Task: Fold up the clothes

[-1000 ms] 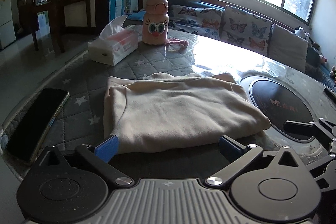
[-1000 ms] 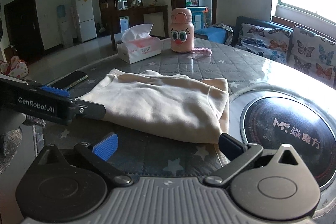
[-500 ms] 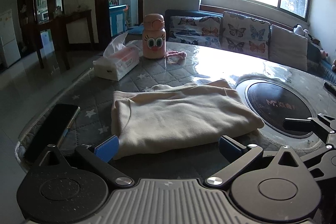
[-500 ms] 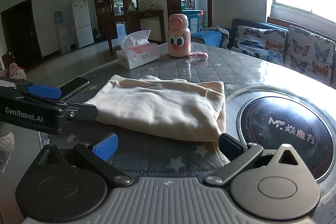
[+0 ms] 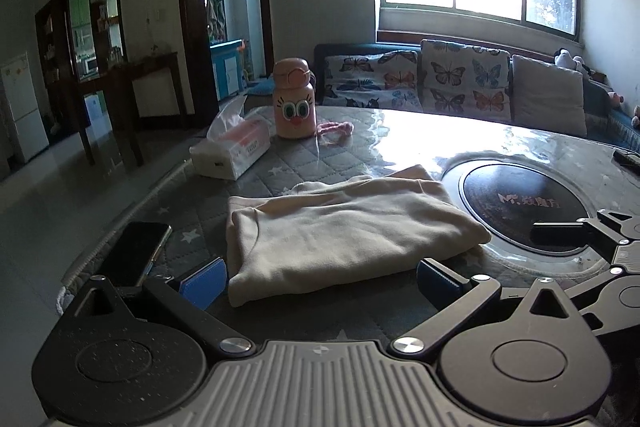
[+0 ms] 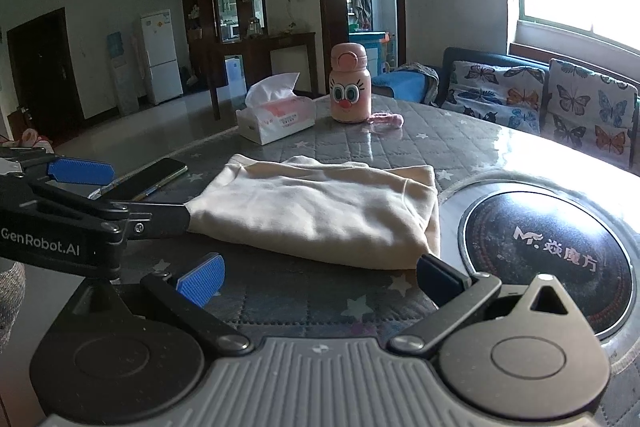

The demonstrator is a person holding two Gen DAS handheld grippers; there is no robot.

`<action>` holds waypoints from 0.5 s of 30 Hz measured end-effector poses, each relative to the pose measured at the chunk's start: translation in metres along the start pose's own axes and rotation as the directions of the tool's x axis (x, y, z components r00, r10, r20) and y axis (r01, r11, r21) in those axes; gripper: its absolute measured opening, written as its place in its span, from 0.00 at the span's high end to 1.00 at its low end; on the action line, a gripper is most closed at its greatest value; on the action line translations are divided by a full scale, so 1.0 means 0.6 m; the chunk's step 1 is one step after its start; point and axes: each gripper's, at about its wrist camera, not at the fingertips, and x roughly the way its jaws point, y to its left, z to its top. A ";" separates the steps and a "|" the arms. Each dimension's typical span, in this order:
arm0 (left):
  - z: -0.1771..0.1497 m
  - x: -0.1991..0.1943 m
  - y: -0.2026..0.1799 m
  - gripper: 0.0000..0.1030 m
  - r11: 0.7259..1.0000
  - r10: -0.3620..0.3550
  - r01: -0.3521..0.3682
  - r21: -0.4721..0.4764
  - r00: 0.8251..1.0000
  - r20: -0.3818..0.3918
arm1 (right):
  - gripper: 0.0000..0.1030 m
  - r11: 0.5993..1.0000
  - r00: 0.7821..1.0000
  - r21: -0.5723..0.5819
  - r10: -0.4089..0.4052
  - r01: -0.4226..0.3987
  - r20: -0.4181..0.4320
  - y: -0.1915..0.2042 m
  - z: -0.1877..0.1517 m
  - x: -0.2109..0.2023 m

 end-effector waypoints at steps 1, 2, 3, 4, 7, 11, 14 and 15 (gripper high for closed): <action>0.000 -0.004 -0.001 0.00 1.000 0.000 0.000 0.002 1.000 0.005 | 0.00 1.000 1.000 -0.001 0.000 0.000 0.002 0.002 -0.001 -0.002; -0.001 -0.007 -0.002 0.00 1.000 0.001 -0.001 0.003 1.000 0.010 | 0.00 1.000 1.000 -0.001 -0.001 0.001 0.004 0.003 -0.001 -0.005; -0.001 -0.011 -0.003 0.00 1.000 0.002 -0.002 0.004 1.000 0.015 | 0.00 1.000 1.000 0.000 -0.001 0.001 0.008 0.004 -0.002 -0.008; -0.001 -0.014 -0.005 0.00 1.000 0.002 -0.002 0.005 1.000 0.020 | 0.00 1.000 1.000 -0.001 -0.001 0.001 0.011 0.005 -0.002 -0.011; -0.001 -0.023 -0.008 0.00 1.000 0.002 -0.002 0.006 0.999 0.034 | 0.00 1.000 1.000 -0.003 -0.002 0.002 0.022 0.009 -0.001 -0.020; -0.002 -0.037 -0.012 0.00 1.000 0.004 -0.005 0.011 0.999 0.053 | 0.00 1.000 0.999 -0.006 -0.001 0.001 0.036 0.014 0.000 -0.030; -0.003 -0.044 -0.011 0.00 1.000 0.009 -0.010 0.014 0.998 0.063 | 0.00 1.000 0.999 -0.012 0.001 0.000 0.045 0.019 0.000 -0.036; -0.004 -0.045 -0.011 0.00 1.000 0.011 -0.012 0.014 0.998 0.064 | 0.00 1.000 0.999 -0.012 0.001 0.000 0.045 0.020 0.000 -0.037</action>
